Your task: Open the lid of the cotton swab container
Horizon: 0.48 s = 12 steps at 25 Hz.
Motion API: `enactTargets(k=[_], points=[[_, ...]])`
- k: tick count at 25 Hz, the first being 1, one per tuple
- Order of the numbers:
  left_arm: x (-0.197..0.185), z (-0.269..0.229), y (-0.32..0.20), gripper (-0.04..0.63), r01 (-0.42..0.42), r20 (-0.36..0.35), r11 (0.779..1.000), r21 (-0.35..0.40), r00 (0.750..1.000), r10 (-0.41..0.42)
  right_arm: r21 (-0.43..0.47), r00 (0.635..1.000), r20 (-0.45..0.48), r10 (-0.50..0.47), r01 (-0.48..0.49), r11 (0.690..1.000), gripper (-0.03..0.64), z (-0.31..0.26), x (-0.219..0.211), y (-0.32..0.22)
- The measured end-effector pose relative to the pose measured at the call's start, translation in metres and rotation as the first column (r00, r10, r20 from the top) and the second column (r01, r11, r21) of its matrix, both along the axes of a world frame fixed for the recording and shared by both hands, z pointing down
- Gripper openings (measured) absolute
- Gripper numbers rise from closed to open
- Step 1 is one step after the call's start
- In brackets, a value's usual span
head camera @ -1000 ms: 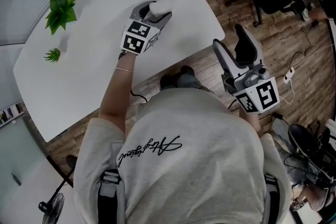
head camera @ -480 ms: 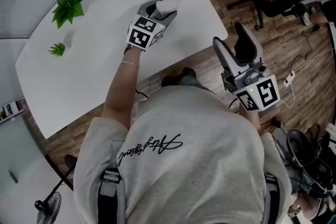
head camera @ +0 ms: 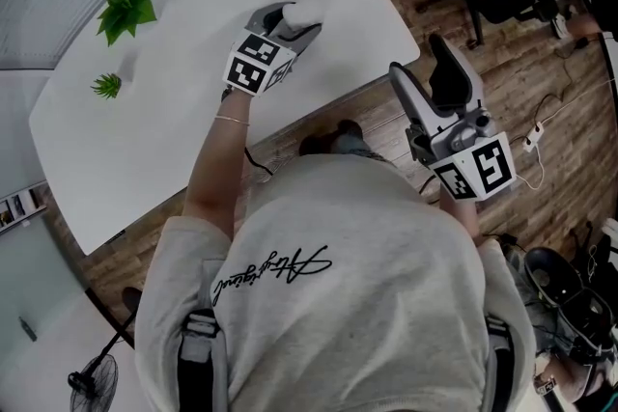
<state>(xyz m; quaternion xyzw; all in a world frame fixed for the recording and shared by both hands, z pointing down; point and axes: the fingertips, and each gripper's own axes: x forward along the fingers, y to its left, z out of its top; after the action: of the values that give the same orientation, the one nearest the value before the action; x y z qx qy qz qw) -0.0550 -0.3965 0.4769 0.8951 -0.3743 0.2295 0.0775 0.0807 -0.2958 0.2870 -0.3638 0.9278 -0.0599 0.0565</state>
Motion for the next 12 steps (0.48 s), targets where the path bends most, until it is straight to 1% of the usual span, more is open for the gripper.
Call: enactTargets(k=[3, 7, 12], points=[[-0.001, -0.015, 0.013, 0.253, -0.024, -0.001, 1.0, 0.018, 1.0, 0.024, 0.002, 1.0, -0.005, -0.022, 0.022, 1.0, 0.281, 0.001, -0.007, 0.006], [-0.001, -0.033, 0.038, 0.255, -0.08, 0.021, 0.996, 0.035, 0.997, 0.08, 0.021, 0.997, -0.017, -0.07, 0.071, 0.997, 0.279, -0.002, -0.02, 0.015], [-0.004, -0.053, 0.068, 0.253, -0.146, 0.032, 0.988, 0.051, 0.989, 0.145, 0.043, 0.988, -0.058, -0.14, 0.143, 0.989, 0.276, -0.001, -0.041, 0.024]])
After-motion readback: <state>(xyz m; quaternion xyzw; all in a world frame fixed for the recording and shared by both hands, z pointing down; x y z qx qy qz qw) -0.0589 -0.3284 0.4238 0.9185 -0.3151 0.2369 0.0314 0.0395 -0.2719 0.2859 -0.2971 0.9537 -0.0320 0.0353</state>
